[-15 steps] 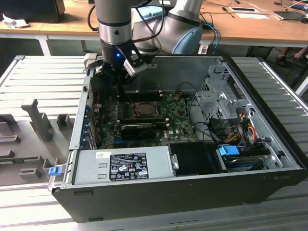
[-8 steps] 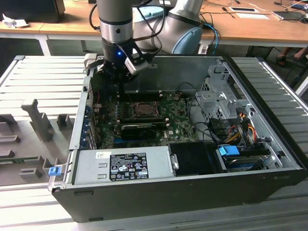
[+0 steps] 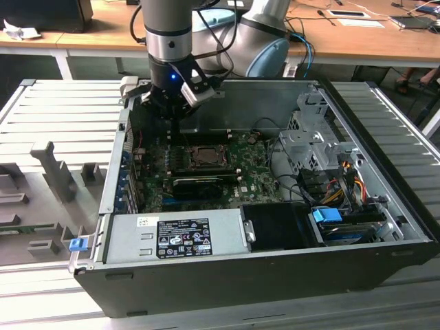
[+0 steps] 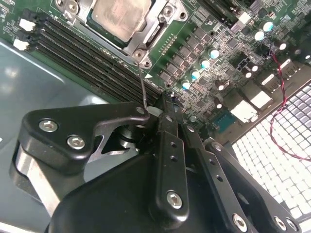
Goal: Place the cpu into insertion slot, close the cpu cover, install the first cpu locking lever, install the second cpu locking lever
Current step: 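Install the first cpu locking lever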
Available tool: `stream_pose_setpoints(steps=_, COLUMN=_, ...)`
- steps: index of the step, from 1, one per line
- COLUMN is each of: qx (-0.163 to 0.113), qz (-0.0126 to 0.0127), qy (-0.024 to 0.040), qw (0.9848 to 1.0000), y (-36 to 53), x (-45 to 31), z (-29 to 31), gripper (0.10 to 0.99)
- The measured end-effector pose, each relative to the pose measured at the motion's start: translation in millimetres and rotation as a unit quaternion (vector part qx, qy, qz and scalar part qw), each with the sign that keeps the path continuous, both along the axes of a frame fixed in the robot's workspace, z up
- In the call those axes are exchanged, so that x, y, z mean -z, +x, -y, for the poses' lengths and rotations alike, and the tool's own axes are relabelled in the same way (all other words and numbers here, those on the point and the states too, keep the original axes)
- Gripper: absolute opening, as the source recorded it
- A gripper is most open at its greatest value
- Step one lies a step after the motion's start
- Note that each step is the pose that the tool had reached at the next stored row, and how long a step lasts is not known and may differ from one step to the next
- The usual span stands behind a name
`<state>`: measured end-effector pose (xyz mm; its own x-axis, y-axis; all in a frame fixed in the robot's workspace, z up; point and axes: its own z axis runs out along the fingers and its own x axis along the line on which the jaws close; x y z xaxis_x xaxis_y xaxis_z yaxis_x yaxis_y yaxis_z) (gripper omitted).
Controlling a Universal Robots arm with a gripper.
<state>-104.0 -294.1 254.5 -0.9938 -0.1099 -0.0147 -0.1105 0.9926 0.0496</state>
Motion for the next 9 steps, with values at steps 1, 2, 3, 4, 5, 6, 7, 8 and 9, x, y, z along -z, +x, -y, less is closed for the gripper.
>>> stream_pose_setpoints(steps=1, qx=0.0, qz=-0.0001, qy=-0.0001, qw=1.0, y=0.2, x=0.0, z=0.0, gripper=0.106)
stream_pose_setpoints(steps=2, qx=0.0, qz=-0.0001, qy=-0.0001, qw=1.0, y=0.8, x=0.0, z=0.0, gripper=0.106)
stream_pose_setpoints(steps=3, qx=0.0, qz=-0.0001, qy=-0.0001, qw=1.0, y=1.2, x=0.0, z=0.0, gripper=0.106)
stream_pose_setpoints(steps=4, qx=0.0, qz=-0.0001, qy=-0.0001, qw=1.0, y=1.8, x=0.1, z=0.0, gripper=0.106)
stream_pose_setpoints(steps=5, qx=0.0, qz=0.0, qy=0.0, qw=1.0, y=2.4, x=0.1, z=0.0, gripper=0.106)
stream_pose_setpoints(steps=6, qx=0.0, qz=-0.0001, qy=0.0, qw=1.0, y=3.1, x=0.1, z=0.0, gripper=0.106)
stream_pose_setpoints(steps=7, qx=0.0, qz=-0.0001, qy=-0.0001, qw=1.0, y=4.3, x=0.1, z=0.0, gripper=0.106)
stream_pose_setpoints(steps=8, qx=0.0, qz=-0.0001, qy=0.0, qw=1.0, y=5.1, x=0.1, z=0.0, gripper=0.106)
stream_pose_setpoints(steps=9, qx=0.0, qz=-0.0001, qy=0.0, qw=1.0, y=6.3, x=0.1, z=0.0, gripper=0.106)
